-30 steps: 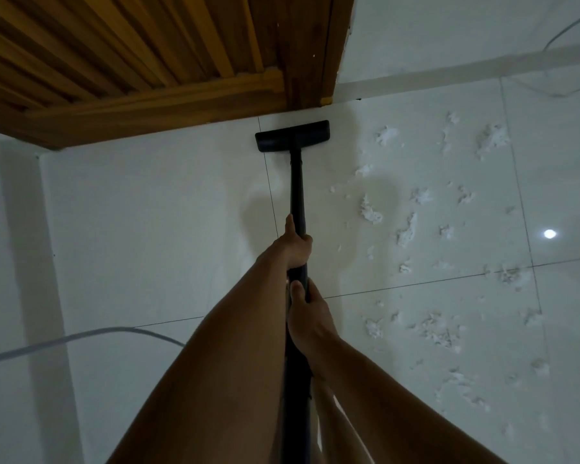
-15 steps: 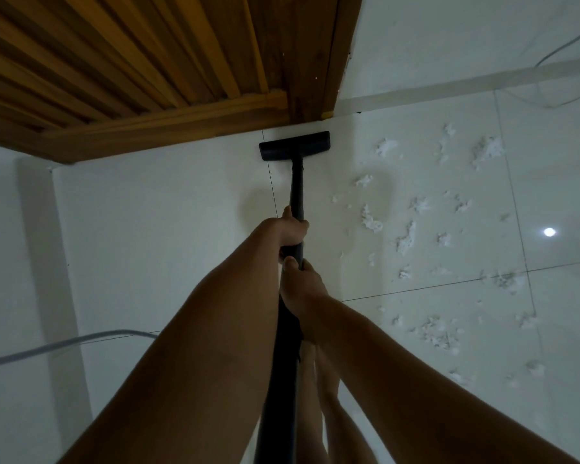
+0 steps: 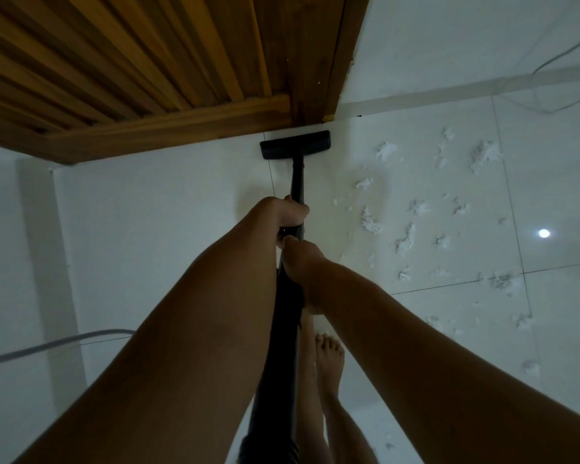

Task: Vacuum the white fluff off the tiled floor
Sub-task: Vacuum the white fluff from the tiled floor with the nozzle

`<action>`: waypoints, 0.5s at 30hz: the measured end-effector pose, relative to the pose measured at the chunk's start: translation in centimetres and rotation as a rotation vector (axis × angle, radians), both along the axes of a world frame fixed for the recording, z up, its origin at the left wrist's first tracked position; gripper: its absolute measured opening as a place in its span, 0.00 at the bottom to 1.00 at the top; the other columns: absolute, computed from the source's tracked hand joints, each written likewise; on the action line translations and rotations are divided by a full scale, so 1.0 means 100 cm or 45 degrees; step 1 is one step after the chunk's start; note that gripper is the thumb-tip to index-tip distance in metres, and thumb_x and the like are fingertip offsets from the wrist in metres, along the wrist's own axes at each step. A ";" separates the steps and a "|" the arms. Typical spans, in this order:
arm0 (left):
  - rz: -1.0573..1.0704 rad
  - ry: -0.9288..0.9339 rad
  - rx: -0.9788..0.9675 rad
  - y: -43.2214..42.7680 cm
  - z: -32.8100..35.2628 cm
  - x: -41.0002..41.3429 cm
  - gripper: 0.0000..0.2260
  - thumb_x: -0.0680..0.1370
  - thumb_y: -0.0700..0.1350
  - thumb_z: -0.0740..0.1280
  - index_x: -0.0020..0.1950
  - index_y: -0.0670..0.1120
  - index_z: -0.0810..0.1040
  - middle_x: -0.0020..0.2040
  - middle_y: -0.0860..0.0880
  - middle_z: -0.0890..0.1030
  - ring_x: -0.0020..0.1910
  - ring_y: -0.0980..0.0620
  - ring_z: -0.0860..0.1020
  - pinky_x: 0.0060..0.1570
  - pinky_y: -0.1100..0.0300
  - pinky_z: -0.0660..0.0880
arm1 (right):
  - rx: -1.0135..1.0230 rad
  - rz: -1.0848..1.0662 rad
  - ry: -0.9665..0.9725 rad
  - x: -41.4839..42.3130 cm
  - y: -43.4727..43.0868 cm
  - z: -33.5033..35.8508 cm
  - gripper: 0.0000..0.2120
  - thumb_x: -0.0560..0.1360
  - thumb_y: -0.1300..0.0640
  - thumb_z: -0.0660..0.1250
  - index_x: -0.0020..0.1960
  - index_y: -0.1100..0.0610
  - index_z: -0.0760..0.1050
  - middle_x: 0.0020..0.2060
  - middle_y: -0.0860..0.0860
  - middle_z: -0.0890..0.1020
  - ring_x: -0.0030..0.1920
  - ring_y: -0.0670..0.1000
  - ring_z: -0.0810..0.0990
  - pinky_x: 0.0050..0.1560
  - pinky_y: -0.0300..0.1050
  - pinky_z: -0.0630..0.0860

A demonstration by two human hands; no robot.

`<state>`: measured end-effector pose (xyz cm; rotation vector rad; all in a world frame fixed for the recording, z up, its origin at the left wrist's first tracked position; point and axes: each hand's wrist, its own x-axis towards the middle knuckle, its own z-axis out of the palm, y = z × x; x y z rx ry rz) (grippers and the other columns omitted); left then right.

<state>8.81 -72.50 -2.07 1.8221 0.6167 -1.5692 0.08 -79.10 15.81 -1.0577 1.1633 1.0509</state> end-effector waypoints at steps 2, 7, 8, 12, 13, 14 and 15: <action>-0.003 0.013 -0.001 0.000 -0.002 -0.003 0.29 0.81 0.55 0.61 0.81 0.54 0.59 0.66 0.38 0.78 0.64 0.38 0.81 0.66 0.40 0.78 | 0.011 0.004 0.000 -0.002 -0.002 0.002 0.18 0.85 0.53 0.51 0.73 0.56 0.63 0.36 0.56 0.73 0.29 0.52 0.73 0.17 0.35 0.72; 0.013 0.048 -0.009 -0.003 0.004 -0.022 0.26 0.83 0.52 0.61 0.81 0.49 0.60 0.66 0.36 0.79 0.63 0.36 0.81 0.65 0.39 0.79 | 0.054 -0.018 0.031 -0.018 -0.006 0.012 0.17 0.85 0.53 0.51 0.71 0.57 0.66 0.35 0.56 0.72 0.29 0.52 0.72 0.16 0.37 0.73; 0.010 0.057 -0.002 -0.003 0.004 -0.026 0.26 0.84 0.52 0.61 0.80 0.48 0.60 0.66 0.36 0.79 0.63 0.36 0.81 0.65 0.39 0.79 | 0.057 -0.018 0.038 -0.022 -0.007 0.013 0.16 0.85 0.53 0.51 0.70 0.57 0.67 0.35 0.56 0.71 0.28 0.52 0.71 0.16 0.37 0.73; 0.015 0.026 0.010 -0.003 0.000 -0.031 0.26 0.83 0.53 0.61 0.80 0.48 0.61 0.67 0.36 0.79 0.63 0.37 0.81 0.66 0.40 0.79 | 0.079 -0.017 0.044 -0.029 -0.005 0.010 0.16 0.85 0.52 0.51 0.70 0.56 0.66 0.36 0.56 0.72 0.29 0.52 0.72 0.18 0.37 0.74; 0.015 0.013 0.015 -0.003 -0.002 -0.031 0.26 0.83 0.53 0.61 0.80 0.48 0.61 0.67 0.37 0.79 0.63 0.37 0.81 0.66 0.41 0.78 | 0.082 -0.014 0.042 -0.030 -0.004 0.007 0.16 0.85 0.51 0.51 0.69 0.56 0.66 0.35 0.56 0.72 0.29 0.52 0.72 0.18 0.37 0.74; 0.001 -0.003 0.019 -0.002 -0.004 -0.029 0.26 0.83 0.53 0.60 0.80 0.47 0.61 0.68 0.37 0.78 0.64 0.38 0.81 0.67 0.41 0.78 | 0.081 -0.011 0.037 -0.029 -0.004 0.003 0.16 0.85 0.51 0.51 0.69 0.56 0.66 0.35 0.56 0.72 0.28 0.52 0.72 0.18 0.37 0.74; -0.029 -0.021 0.030 -0.002 -0.007 -0.027 0.27 0.84 0.53 0.60 0.81 0.47 0.61 0.69 0.37 0.78 0.65 0.38 0.80 0.68 0.43 0.77 | 0.082 -0.009 0.029 -0.029 -0.003 -0.001 0.16 0.85 0.52 0.51 0.70 0.56 0.66 0.35 0.56 0.72 0.28 0.52 0.72 0.18 0.37 0.74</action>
